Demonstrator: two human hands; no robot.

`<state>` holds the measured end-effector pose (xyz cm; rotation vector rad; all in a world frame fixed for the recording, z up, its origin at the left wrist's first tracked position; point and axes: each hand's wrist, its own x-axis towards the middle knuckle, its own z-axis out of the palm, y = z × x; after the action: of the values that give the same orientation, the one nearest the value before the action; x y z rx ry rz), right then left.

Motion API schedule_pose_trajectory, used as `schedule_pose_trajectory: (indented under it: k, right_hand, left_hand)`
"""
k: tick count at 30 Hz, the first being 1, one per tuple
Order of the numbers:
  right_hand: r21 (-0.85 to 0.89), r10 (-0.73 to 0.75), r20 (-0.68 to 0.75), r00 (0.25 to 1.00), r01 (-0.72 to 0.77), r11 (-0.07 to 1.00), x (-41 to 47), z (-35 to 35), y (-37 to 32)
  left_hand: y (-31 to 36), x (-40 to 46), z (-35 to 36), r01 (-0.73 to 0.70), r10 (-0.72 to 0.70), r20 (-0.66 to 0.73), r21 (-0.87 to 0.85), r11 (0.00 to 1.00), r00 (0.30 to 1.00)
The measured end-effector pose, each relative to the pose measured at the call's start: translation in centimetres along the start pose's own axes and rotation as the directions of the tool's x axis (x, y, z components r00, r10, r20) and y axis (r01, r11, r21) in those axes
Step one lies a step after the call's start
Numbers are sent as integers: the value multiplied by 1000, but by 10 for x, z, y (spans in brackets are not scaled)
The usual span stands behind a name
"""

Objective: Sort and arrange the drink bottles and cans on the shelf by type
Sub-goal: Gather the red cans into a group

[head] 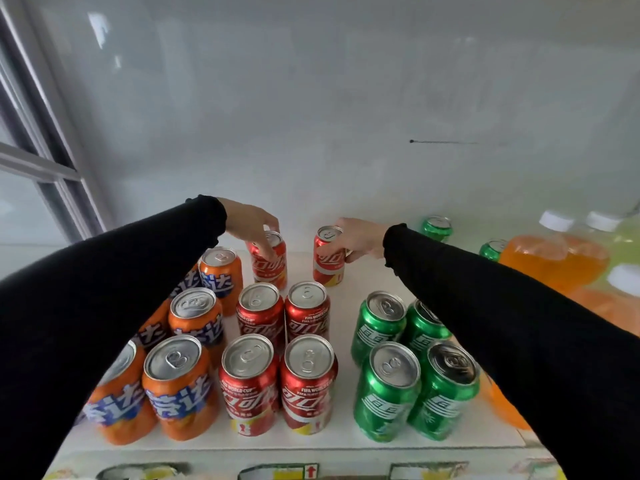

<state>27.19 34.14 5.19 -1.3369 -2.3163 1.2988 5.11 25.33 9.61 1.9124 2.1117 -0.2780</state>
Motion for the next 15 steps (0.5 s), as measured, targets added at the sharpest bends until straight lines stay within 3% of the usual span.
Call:
schedule_pose_trajectory:
  k: [8,15]
  right_hand:
    - [-20,-4,225,974,9,1000,-17,9,-19]
    - [-64,9,253,968,7,998,-28,24,-21]
  left_hand:
    - [7,-16,-11,5,-14,104,82,997,994]
    - [8,-17,5,-39,35,83,54,998,996]
